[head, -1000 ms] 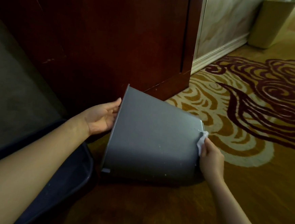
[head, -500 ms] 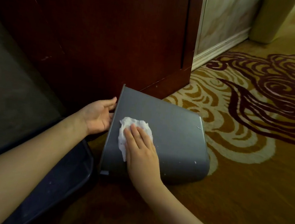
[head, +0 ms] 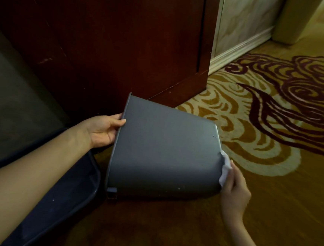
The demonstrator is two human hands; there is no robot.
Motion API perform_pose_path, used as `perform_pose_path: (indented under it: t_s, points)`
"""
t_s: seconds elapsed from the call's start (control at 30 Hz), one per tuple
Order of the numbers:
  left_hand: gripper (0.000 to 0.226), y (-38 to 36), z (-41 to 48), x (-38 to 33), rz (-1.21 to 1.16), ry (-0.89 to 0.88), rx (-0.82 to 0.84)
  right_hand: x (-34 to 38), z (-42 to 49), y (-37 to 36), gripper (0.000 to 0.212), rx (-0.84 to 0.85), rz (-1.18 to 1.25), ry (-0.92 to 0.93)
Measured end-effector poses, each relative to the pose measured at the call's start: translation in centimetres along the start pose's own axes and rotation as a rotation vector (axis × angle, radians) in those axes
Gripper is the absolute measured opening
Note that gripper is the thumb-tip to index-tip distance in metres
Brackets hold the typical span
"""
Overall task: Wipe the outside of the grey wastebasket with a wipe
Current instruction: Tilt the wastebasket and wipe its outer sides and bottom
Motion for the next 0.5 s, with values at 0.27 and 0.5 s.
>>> perform_pose_path:
  t_s: [0.27,0.5]
  points:
    - [0.034,-0.3,0.0,-0.1,-0.007,-0.005,0.014,9.9,5.7,-5.4,0.032,0.27,-0.127,0.383]
    - [0.034,-1.2,0.1,-0.5,0.006,-0.011,0.032,6.7,8.2,-6.3,0.036,0.345,-0.314,0.414]
Point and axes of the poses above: each hand's wrist, its own z-axis towards the middle knuckle, its own y-axis out of the back of the hand, x = y × z, the point moved 3 cm from there along z, towards the middle knuckle, and after that the axes turned 5 degrees about x, right-handed, at the moved point
